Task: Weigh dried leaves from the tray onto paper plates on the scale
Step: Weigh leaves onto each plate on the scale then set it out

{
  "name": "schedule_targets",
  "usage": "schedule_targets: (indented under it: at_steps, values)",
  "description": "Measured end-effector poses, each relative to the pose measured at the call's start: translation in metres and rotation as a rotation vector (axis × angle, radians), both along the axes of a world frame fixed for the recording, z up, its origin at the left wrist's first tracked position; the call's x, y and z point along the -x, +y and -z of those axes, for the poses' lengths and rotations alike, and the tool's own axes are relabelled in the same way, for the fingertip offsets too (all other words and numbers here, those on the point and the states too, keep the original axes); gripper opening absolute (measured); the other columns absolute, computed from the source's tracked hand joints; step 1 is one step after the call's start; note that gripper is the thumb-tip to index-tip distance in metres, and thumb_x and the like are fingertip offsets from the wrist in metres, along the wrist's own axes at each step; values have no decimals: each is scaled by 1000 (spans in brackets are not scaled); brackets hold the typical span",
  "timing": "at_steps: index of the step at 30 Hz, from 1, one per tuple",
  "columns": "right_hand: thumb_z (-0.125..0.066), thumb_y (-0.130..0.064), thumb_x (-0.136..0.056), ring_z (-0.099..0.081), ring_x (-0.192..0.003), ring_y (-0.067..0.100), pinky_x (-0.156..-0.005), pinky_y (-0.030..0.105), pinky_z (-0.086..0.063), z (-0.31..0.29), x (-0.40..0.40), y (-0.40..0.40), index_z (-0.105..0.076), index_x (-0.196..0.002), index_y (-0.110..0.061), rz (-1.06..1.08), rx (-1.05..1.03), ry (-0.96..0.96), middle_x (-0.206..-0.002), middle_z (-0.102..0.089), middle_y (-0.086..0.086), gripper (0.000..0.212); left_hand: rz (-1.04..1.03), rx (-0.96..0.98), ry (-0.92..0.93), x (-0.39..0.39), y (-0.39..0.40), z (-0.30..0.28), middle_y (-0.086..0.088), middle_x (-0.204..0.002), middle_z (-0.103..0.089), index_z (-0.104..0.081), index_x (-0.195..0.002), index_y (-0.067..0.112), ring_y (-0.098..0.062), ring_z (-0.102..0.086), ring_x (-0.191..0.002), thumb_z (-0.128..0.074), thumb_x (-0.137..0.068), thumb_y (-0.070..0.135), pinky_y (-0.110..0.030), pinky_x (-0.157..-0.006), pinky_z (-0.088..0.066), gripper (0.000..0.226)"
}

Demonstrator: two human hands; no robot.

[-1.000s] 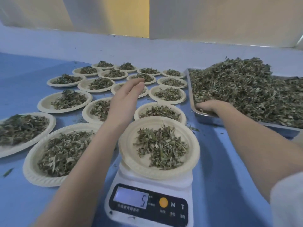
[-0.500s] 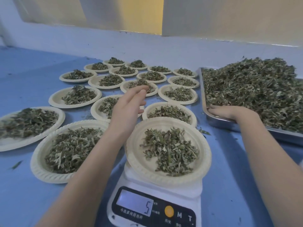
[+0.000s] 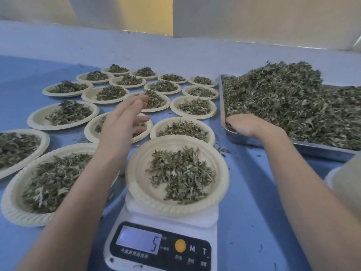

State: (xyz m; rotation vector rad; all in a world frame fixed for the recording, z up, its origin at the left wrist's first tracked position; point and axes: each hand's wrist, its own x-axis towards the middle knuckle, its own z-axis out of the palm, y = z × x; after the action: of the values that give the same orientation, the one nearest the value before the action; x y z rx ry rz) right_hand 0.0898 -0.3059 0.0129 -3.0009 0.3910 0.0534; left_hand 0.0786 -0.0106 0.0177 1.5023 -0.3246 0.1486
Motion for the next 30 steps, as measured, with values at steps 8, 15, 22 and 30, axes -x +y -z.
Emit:
schedule_targets:
  at_steps: [8, 15, 22, 30]
  values:
    - [-31, -46, -101, -46, -59, 24, -58, 32, -33, 1, -1, -9, -41, -55, -12, 67, -49, -161, -56, -45, 7, 59, -12, 6, 19, -2, 0, 2, 2, -114, -64, -65, -102, 30, -20, -62, -96, -46, -98, 27, -40, -89, -52, 20]
    - [-42, -31, -97, -55, -56, 27, -60, 30, -44, -7, -2, -21, -55, -81, -2, 497, -504, -547, -78, -57, 14, 35, -34, 28, 54, -4, 0, 5, -1, -110, -64, -65, -102, 27, -23, -62, -100, -48, -97, 27, -35, -84, -52, 18]
    - [-52, -28, -96, -41, -34, 9, -30, 14, -24, -56, 20, 37, -54, -76, -7, 23, -1300, -412, -50, -53, 0, 29, -48, 34, 85, -8, 0, 8, 0, -111, -65, -65, -105, 23, -20, -65, -97, -51, -96, 28, -35, -83, -53, 17]
    - [-27, -83, -74, -62, -89, -9, -84, 21, -50, -98, 67, 126, -64, -106, -47, -576, -329, 178, -101, -66, -24, 61, -48, 74, 106, -8, 2, 5, -6, -112, -63, -63, -101, 20, -23, -62, -93, -49, -96, 24, -37, -81, -52, 15]
